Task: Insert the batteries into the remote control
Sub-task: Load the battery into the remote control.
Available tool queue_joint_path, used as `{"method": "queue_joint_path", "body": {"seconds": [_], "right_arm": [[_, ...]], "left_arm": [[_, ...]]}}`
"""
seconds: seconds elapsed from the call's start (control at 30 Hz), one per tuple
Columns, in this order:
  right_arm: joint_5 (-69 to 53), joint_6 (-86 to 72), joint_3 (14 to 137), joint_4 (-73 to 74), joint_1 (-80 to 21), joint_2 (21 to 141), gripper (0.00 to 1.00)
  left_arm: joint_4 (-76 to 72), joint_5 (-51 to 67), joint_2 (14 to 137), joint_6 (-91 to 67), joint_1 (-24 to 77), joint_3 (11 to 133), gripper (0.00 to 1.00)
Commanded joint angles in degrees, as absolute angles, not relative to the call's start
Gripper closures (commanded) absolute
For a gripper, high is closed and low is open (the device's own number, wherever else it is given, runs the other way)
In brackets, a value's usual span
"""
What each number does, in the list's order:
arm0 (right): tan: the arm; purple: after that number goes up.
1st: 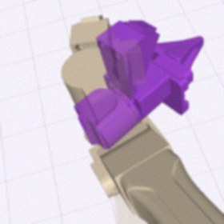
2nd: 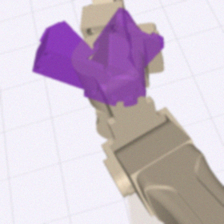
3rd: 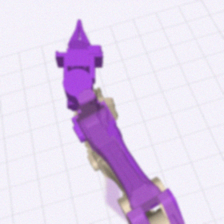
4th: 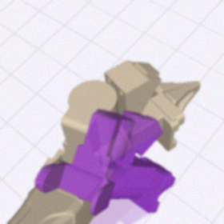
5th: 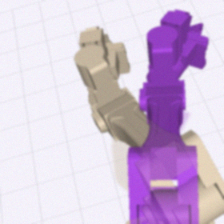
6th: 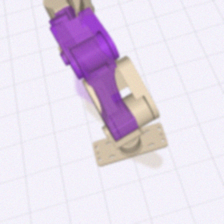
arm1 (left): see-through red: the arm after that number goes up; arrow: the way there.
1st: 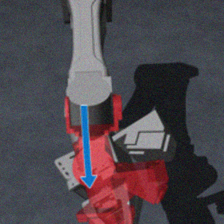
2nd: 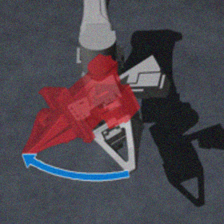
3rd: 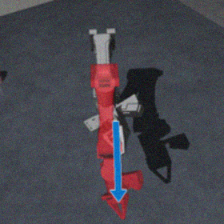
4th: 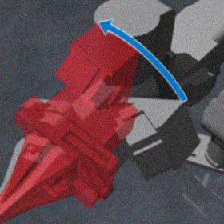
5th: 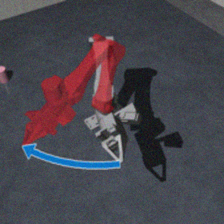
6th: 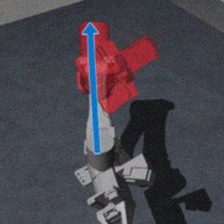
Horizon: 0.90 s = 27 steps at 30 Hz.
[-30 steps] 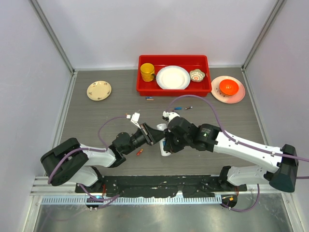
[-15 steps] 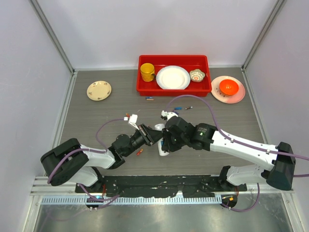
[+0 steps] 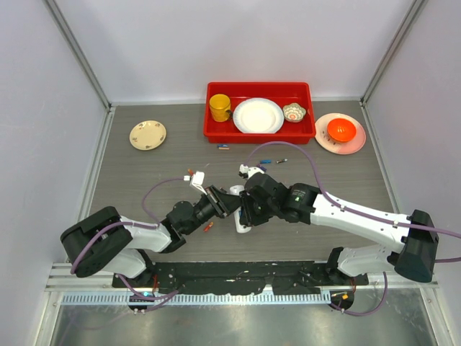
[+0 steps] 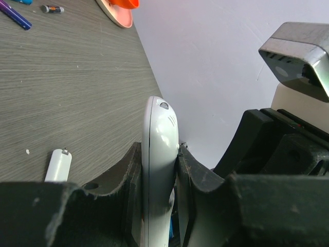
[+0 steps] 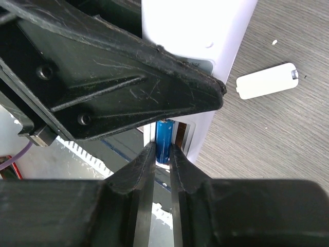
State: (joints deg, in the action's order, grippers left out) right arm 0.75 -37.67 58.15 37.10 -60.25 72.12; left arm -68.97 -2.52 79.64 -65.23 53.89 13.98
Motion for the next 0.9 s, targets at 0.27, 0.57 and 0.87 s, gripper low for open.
{"method": "queue_joint_path", "body": {"seconds": [0.27, 0.57, 0.87], "right_arm": [[2.20, -38.23, 59.68, 25.40, -59.59, 73.30, 0.75], [2.37, -37.88, 59.85, 27.07, -59.59, 72.86, 0.70], [2.64, -37.53, 60.29, 28.74, -59.59, 72.25, 0.64]], "left_arm": [[-88.59, 1.93, 77.26, -67.24, 56.78, 15.03, 1.00], [-88.59, 1.67, 77.96, -67.15, 56.78, 15.20, 1.00], [-88.59, 1.14, 78.22, -66.89, 56.78, 15.12, 1.00]]}}
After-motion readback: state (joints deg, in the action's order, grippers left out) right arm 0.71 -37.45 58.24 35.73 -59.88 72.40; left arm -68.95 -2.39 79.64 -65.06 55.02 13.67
